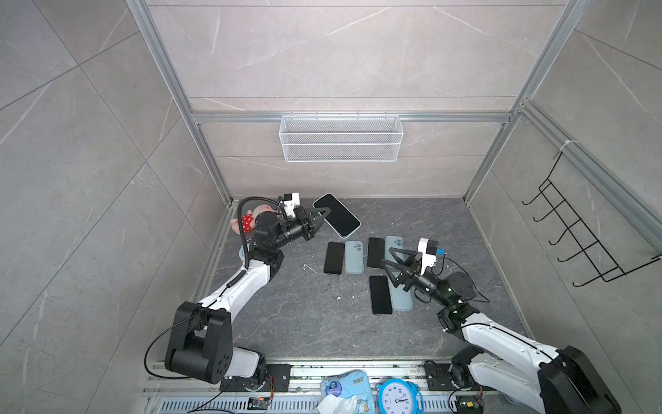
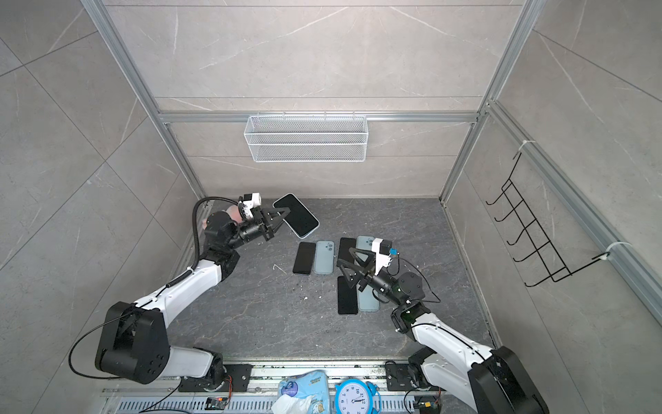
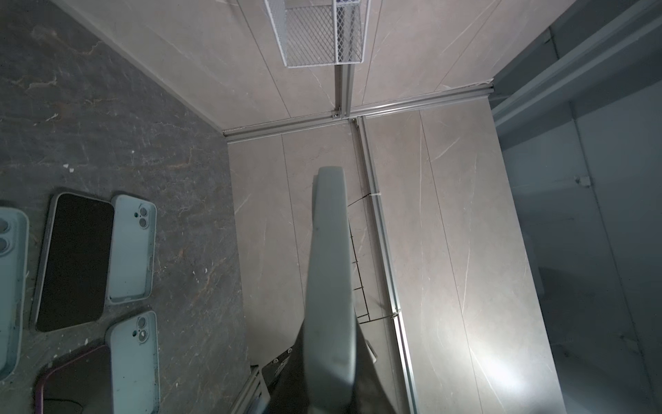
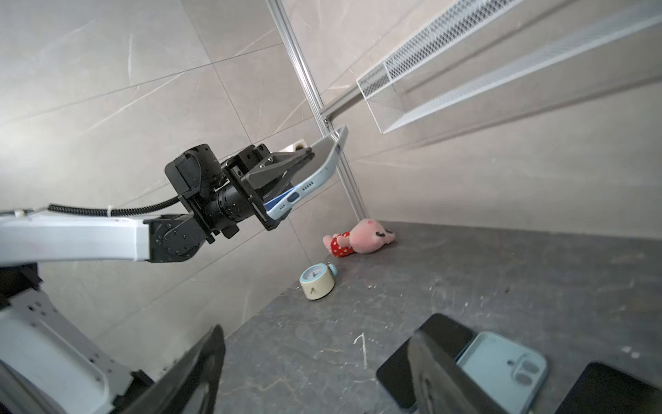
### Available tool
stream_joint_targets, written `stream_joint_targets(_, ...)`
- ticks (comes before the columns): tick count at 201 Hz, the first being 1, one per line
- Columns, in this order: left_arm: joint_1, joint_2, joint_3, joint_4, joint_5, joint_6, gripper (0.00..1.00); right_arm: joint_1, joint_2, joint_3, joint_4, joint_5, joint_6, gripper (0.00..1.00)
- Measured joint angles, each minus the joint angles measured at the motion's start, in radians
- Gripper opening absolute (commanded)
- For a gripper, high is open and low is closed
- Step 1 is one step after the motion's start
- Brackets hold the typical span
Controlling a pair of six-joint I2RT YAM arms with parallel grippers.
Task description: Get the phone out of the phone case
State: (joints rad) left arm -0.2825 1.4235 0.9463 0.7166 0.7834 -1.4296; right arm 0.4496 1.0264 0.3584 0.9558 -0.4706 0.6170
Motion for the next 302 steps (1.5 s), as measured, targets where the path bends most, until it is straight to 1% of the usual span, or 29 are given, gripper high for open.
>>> stream_joint_targets(18,0.000,0.040,0.034,0.050,0.067,0.006,0.00,-0.024,0.024,0.092,-0.072,-0.009,0.124,0.76)
stream_joint_targets(25,-0.002,0.058,0.042,0.071,0.092,0.006,0.00,-0.029,0.043,0.126,-0.088,-0.020,0.160,0.73)
stream_joint_targets(34,-0.005,0.076,0.044,0.096,0.108,0.006,0.00,-0.032,0.077,0.173,-0.102,-0.039,0.202,0.73)
stream_joint_targets(56,-0.010,0.117,0.043,0.147,0.128,0.004,0.00,-0.031,0.171,0.269,-0.108,-0.087,0.293,0.71)
stream_joint_targets(74,-0.014,0.137,0.042,0.187,0.137,-0.003,0.00,-0.031,0.229,0.309,-0.107,-0.114,0.351,0.67)
stream_joint_targets(84,-0.015,0.141,0.042,0.208,0.137,-0.006,0.00,-0.031,0.254,0.320,-0.106,-0.125,0.370,0.65)
stream_joint_targets(106,-0.017,0.141,0.032,0.268,0.135,-0.018,0.00,-0.030,0.303,0.325,-0.079,-0.136,0.429,0.57)
stream_joint_targets(129,-0.021,0.140,0.006,0.301,0.135,-0.023,0.00,-0.018,0.332,0.325,-0.054,-0.140,0.467,0.57)
stream_joint_targets(161,-0.023,0.137,-0.014,0.302,0.133,-0.023,0.00,0.000,0.326,0.326,-0.020,-0.145,0.492,0.57)
stream_joint_targets(217,-0.051,0.124,-0.022,0.304,0.111,-0.022,0.00,0.008,0.336,0.329,0.026,-0.153,0.528,0.47)
stream_joint_targets(238,-0.062,0.124,-0.022,0.304,0.108,-0.021,0.00,0.008,0.338,0.329,0.034,-0.155,0.534,0.39)
stream_joint_targets(276,-0.069,0.124,-0.022,0.311,0.105,-0.021,0.00,0.008,0.343,0.328,0.064,-0.156,0.555,0.15)
stream_joint_targets(302,-0.071,0.132,-0.021,0.340,0.099,-0.009,0.00,0.009,0.349,0.321,0.092,-0.147,0.599,0.09)
